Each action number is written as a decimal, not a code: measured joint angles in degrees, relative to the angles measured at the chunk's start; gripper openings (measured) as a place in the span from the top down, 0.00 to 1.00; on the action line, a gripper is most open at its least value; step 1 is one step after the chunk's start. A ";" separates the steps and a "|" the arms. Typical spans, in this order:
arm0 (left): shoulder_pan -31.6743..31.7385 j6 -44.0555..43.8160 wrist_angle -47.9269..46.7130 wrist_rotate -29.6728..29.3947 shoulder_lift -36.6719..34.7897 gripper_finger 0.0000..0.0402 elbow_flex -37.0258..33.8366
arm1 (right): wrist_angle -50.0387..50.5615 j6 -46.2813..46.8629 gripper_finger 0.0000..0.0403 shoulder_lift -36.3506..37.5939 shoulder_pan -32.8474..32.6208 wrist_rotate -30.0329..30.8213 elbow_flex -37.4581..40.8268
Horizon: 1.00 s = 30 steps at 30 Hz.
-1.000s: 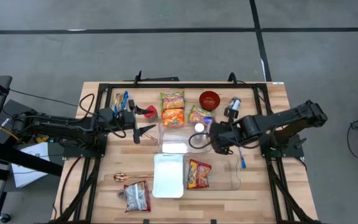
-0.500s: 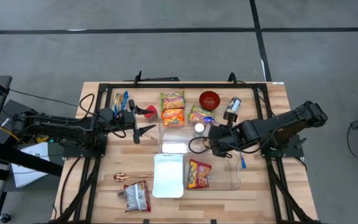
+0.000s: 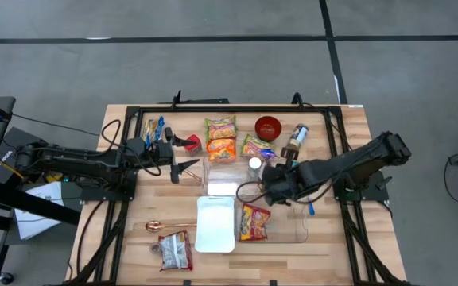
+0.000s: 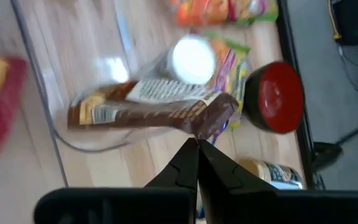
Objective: Pick & Place Food Item
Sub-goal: Put the orange spice pack into the top transparent bin, then put the top purple spoon into the white bin
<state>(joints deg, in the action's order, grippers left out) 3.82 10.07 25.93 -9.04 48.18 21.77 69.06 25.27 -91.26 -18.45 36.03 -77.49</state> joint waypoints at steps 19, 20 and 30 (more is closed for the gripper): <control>-0.01 0.08 0.64 0.52 -0.02 0.32 0.01 | 0.88 4.36 1.00 -5.58 -4.80 1.29 0.04; -0.01 0.04 0.75 0.52 -0.02 0.32 0.01 | 0.76 4.34 1.00 -5.58 -4.92 1.21 0.04; -0.03 0.00 0.70 0.57 -0.02 0.32 -0.01 | 0.67 3.52 0.88 -5.58 -5.34 -1.73 0.04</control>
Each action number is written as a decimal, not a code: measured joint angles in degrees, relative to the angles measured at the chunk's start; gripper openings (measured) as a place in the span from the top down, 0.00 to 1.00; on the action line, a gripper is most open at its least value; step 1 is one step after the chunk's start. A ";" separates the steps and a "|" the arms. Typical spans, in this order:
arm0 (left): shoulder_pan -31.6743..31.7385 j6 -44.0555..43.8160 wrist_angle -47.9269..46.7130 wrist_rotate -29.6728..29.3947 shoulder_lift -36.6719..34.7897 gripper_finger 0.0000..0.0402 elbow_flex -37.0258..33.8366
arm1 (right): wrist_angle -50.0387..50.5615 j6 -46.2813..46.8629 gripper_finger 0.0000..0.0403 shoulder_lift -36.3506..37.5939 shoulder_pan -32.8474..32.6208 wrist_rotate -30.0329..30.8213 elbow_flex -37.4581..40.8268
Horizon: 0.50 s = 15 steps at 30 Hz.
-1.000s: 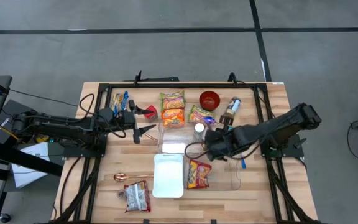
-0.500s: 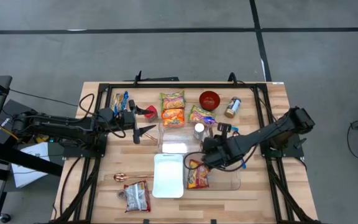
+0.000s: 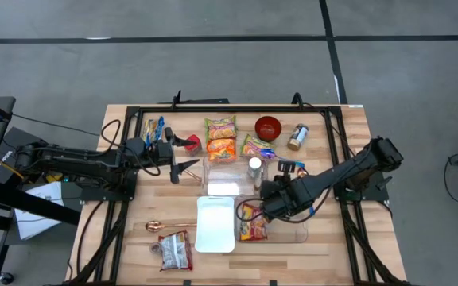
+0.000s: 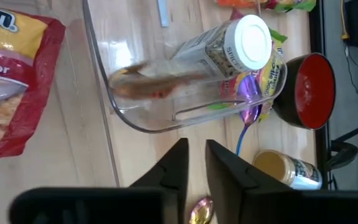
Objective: Pick & Place Food Item
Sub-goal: Put the top purple spoon into the white bin
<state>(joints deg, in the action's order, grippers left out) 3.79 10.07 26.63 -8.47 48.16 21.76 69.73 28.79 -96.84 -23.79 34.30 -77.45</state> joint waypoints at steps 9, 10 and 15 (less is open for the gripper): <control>0.00 0.00 -0.02 0.02 0.00 0.32 0.02 | 2.46 1.97 0.73 0.00 0.47 1.78 0.00; 0.00 0.00 -0.04 0.02 0.00 0.32 0.02 | 3.40 2.89 0.73 0.00 0.71 2.42 0.00; 0.02 0.00 -0.09 0.02 0.00 0.32 0.01 | 8.65 7.43 0.72 0.00 2.95 4.57 0.00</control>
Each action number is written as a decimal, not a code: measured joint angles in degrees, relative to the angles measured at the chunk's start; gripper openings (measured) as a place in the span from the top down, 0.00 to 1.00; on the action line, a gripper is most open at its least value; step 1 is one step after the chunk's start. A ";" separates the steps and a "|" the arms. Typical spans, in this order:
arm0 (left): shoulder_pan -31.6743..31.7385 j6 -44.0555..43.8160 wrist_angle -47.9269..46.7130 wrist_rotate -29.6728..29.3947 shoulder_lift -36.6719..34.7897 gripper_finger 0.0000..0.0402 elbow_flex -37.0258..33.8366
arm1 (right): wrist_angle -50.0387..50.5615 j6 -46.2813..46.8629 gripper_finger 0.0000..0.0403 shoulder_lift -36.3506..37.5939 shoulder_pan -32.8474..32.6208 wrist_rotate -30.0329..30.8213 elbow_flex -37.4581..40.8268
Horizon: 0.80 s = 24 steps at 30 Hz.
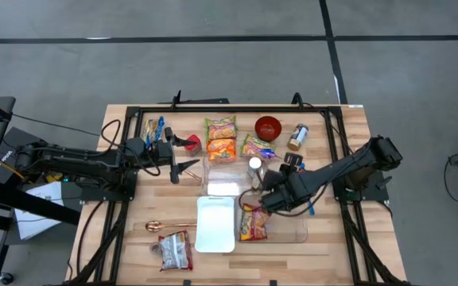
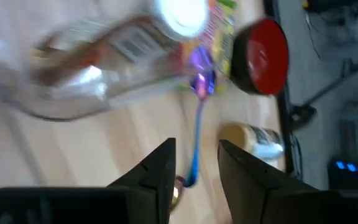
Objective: Pick & Place Food Item
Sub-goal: Put the top purple spoon into the white bin
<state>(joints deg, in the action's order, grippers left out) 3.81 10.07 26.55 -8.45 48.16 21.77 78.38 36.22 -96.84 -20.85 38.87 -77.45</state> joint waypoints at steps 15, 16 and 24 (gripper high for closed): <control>0.02 0.48 -2.18 0.00 0.02 0.32 0.01 | -2.39 -6.40 0.72 7.81 8.23 -1.29 9.18; 0.02 0.50 -2.18 0.00 0.02 0.32 0.01 | -4.36 -7.37 0.72 8.91 8.72 -1.43 10.69; 0.02 0.57 -2.14 -0.01 0.10 0.32 0.01 | -19.21 -14.67 0.72 21.77 12.64 -9.87 23.56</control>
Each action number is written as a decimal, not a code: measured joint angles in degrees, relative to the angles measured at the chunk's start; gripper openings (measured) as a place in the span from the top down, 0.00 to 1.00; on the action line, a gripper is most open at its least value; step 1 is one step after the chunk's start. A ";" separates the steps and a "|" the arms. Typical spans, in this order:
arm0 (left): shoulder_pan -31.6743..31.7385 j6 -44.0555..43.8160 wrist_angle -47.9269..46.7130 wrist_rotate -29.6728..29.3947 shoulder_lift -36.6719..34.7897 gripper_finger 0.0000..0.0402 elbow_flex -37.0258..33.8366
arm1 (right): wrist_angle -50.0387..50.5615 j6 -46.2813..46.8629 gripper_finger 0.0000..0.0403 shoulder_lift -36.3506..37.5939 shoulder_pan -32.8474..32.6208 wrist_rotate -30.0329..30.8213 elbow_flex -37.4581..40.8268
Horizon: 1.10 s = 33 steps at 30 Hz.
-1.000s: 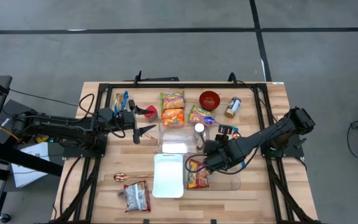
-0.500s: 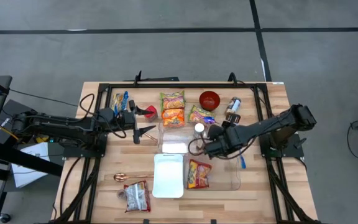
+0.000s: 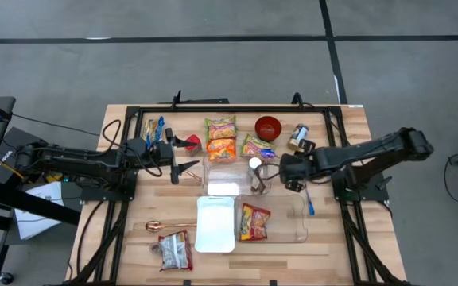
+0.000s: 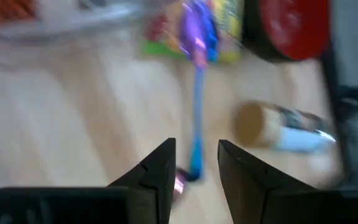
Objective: Pick & Place Food Item
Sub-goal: Put the top purple spoon into the white bin
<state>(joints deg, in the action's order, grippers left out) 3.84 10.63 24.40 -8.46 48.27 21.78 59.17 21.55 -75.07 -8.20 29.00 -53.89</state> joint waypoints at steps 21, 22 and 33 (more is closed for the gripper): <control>0.00 0.74 2.71 -0.92 3.90 0.32 0.02 | -20.35 -32.15 0.72 6.00 22.85 -30.03 10.40; 0.00 0.74 2.70 -1.10 3.90 0.32 0.02 | -20.84 -33.66 0.72 5.24 23.70 -30.70 10.40; 0.00 0.74 2.62 -1.10 3.87 0.32 0.02 | -26.94 -38.12 0.72 -3.69 32.55 -31.42 10.38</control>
<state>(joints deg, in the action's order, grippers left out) 3.84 11.38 27.03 -9.56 52.14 21.80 32.23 -16.57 -78.75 24.35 -2.42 -43.51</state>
